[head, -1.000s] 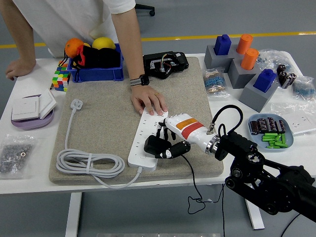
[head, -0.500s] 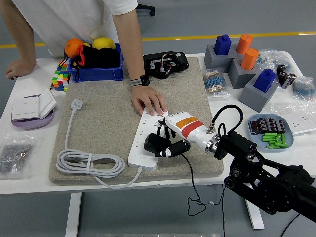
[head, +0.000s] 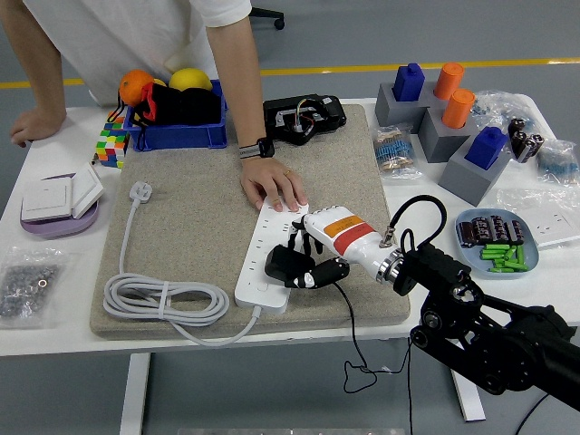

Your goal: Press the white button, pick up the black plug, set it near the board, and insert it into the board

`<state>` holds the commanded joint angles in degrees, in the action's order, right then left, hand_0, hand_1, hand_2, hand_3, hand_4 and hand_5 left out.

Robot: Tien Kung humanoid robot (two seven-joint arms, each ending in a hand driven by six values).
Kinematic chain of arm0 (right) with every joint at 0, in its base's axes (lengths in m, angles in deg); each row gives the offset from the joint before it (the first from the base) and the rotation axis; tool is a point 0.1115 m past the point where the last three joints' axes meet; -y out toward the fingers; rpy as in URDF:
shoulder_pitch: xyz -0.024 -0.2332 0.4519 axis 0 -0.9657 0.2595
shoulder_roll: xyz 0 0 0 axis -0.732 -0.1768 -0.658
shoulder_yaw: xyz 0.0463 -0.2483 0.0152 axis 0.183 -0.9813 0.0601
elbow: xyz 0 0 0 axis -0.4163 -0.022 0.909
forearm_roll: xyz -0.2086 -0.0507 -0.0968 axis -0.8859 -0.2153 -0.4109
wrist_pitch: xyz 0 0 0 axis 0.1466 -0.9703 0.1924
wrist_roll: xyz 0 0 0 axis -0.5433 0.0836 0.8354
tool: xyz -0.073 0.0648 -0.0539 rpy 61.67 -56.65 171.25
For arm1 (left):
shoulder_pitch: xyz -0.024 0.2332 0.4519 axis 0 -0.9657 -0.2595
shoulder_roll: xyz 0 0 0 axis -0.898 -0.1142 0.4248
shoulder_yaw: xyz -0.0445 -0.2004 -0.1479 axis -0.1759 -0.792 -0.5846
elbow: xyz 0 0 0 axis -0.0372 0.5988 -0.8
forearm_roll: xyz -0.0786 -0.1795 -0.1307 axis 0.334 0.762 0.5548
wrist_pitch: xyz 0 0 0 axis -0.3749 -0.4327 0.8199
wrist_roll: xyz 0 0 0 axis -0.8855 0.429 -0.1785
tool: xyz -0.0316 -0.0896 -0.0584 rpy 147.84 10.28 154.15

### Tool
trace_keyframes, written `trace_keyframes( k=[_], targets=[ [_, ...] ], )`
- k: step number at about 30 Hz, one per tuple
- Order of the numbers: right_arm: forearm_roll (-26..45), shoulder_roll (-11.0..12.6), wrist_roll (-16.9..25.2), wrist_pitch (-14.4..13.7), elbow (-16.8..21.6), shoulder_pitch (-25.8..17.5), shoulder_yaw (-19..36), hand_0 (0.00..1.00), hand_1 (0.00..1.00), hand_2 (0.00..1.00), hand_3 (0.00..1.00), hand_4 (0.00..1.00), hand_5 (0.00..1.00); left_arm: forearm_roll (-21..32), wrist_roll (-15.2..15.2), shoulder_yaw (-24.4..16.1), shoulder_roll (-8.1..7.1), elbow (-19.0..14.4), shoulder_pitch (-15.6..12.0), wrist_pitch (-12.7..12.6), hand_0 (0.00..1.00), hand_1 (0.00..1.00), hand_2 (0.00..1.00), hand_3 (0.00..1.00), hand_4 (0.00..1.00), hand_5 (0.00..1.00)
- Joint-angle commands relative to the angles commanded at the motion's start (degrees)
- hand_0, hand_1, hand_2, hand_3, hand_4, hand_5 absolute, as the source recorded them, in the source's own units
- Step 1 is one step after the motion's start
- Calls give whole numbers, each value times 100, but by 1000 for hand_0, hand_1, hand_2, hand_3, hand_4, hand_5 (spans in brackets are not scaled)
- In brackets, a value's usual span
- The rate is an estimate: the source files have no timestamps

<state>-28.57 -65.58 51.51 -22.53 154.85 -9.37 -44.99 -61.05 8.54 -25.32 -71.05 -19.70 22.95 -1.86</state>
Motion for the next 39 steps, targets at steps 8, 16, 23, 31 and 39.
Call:
trace_keyframes(
  k=[8,16,23,31,39],
  targets=[
    [-50,-26,51,-100,-72,5,0,295,285,361,431,998,333,21,-3,27,-4,0,-1,1,625,631,640,694,589,375],
    [-31,-38,54,-100,-121,-6,-47,297,288,366,430,998,329,24,2,38,-19,0,-6,-1,625,631,640,694,588,374],
    [-28,-51,49,-115,-164,-14,-62,294,294,367,430,998,326,32,5,56,-28,0,-19,0,624,631,640,694,588,373],
    [21,-54,66,-169,-185,-18,-37,418,390,454,499,998,327,17,11,56,-40,0,-24,1,624,631,640,694,588,373],
    [76,-50,56,-98,-185,-32,16,449,460,492,535,998,333,27,7,66,-27,0,-26,2,624,633,640,694,588,373]
  ],
)
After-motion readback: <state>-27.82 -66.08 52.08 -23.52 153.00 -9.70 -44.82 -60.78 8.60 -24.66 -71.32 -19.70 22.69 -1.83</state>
